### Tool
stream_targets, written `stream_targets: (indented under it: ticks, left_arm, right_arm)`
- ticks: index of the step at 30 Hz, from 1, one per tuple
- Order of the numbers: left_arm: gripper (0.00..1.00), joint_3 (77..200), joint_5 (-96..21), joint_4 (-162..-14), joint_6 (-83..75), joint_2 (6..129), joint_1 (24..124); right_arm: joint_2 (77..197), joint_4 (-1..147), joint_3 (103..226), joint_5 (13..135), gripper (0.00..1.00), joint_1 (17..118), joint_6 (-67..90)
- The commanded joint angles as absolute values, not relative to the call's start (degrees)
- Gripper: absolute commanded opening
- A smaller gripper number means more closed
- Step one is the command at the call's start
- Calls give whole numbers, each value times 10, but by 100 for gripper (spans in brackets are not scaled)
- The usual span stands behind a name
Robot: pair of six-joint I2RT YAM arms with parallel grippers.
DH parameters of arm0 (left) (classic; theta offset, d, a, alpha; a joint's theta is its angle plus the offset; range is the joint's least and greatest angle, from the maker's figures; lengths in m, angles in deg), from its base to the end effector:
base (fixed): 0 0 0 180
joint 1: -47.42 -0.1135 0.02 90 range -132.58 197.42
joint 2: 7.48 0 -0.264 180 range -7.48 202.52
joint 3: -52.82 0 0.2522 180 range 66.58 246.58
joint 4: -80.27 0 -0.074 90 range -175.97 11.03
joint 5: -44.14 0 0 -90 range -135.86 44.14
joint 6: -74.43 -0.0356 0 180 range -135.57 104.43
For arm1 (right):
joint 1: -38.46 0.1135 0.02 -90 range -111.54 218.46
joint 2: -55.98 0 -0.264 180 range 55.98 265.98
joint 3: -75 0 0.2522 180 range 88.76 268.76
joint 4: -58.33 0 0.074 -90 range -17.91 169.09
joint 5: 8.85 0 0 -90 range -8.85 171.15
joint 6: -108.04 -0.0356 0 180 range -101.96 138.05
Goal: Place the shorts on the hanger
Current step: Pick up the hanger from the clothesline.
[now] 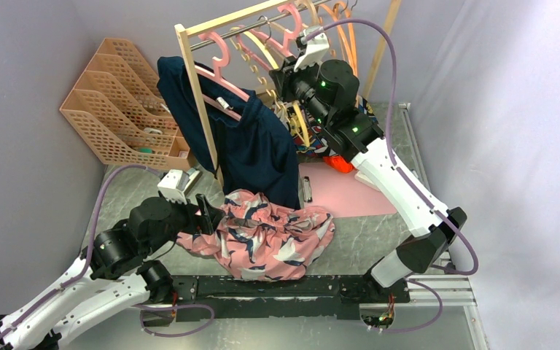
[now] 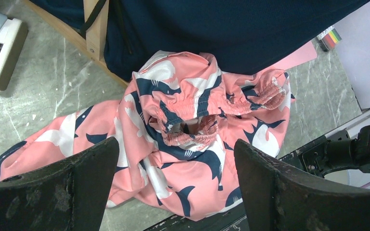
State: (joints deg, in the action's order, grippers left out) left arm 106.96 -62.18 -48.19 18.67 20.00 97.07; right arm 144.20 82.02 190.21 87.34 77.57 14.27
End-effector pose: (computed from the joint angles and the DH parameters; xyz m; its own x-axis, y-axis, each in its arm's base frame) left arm 0.0784 -0.0768 0.3030 -0.5438 -0.1939 -0.8165 0.3149 0.8547 -0.4127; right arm 0.2707 0.2151 0.4981 0.0088 0.0914 -0.9958 -0.5454 0.8351 0.0718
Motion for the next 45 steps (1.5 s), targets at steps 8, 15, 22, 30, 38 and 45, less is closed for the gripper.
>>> stream_targets:
  ticks: [8, 15, 22, 30, 38, 45]
  left_arm:
    - [92, 1065, -613, -500, 176, 196, 968]
    - [92, 1065, -613, -499, 177, 197, 968]
    - [92, 1066, -615, -499, 176, 200, 968]
    - [91, 1065, -616, -499, 177, 198, 968]
    - [91, 1065, -617, -498, 178, 199, 968]
    - [91, 1065, -618, -498, 178, 197, 968]
  right_arm:
    - [1408, 652, 1806, 871, 0, 772, 170]
    - [1388, 532, 1737, 875, 0, 772, 166]
    - [1388, 458, 1707, 879, 0, 772, 166]
    - [1381, 393, 1676, 883, 0, 773, 167]
    - [1379, 369, 1669, 874, 0, 773, 160]
    - [1362, 368, 1653, 848, 0, 773, 160]
